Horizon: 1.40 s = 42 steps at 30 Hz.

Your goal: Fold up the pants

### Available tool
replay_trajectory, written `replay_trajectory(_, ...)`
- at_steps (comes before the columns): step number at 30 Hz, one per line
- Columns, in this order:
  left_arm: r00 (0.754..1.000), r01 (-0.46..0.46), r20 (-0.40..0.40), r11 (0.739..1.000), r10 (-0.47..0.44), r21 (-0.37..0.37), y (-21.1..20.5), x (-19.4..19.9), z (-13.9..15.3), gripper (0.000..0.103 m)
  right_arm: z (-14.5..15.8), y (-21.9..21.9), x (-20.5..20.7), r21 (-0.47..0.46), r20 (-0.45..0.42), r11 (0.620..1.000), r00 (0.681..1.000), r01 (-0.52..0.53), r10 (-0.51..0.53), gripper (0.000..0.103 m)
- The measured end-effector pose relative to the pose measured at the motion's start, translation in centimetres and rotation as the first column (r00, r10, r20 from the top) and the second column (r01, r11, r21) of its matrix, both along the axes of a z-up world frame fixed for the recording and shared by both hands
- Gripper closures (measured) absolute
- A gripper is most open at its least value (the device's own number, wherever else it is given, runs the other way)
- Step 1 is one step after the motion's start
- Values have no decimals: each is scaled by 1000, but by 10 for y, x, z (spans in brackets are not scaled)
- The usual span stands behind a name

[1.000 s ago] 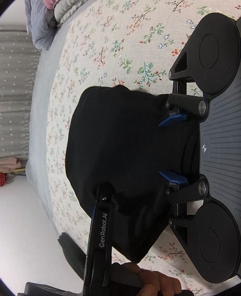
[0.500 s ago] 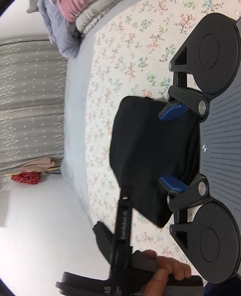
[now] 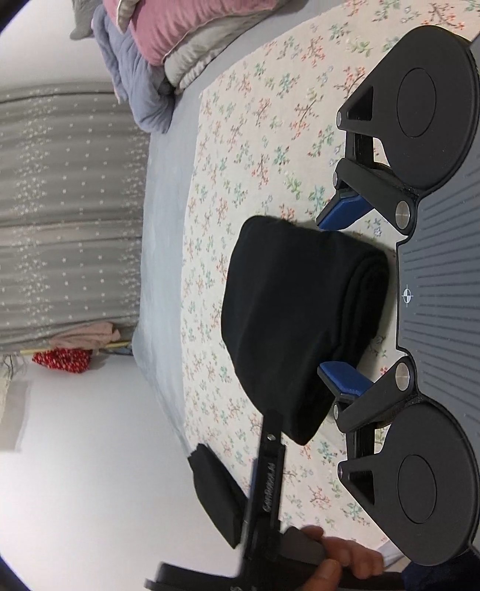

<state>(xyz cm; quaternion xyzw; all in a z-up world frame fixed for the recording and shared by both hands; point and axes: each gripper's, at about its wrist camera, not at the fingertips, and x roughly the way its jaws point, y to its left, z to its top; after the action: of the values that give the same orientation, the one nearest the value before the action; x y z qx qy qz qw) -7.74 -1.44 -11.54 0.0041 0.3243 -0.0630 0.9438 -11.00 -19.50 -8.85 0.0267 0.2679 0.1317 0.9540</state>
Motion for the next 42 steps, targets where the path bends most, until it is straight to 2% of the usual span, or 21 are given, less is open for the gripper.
replay_trajectory(4, 1000, 20, 12, 1000, -20, 14, -6, -11, 1, 12, 4, -4, -6, 54, 6, 998, 999, 36, -36, 16)
replay_trajectory(8, 1000, 4, 8, 1000, -4, 28, -9, -20, -2, 9, 1, -3, -14, 81, -11, 994, 997, 75, -74, 16)
replay_trajectory(14, 998, -58, 5, 998, 58, 1, -5, -43, -6, 3, -5, 4, -42, 63, -7, 989, 991, 136, -136, 10)
replay_trajectory(19, 995, -100, -17, 994, 100, -39, 1, -62, -16, 0, -13, 5, -66, 111, -35, 965, 972, 237, -234, 9)
replay_trajectory(22, 996, -91, -7, 996, 90, -26, 0, -65, -20, 0, -17, 9, -70, 86, -50, 967, 970, 241, -238, 8)
replay_trajectory(27, 995, -101, 18, 995, 101, -2, 4, -64, -22, 0, -20, 10, -71, 74, -10, 969, 972, 236, -236, 6)
replay_trajectory(31, 996, -94, 2, 995, 94, 35, 0, -60, -31, 0, -26, 14, -68, 33, -4, 975, 976, 219, -219, 5)
replay_trajectory(35, 995, -95, -12, 994, 96, 49, -4, -55, -34, 0, -25, 15, -71, 33, 8, 978, 978, 208, -208, 2)
replay_trajectory(42, 996, -91, -19, 992, 93, 87, -11, -54, -35, 0, -33, 17, -70, -21, 4, 971, 971, 239, -239, 1)
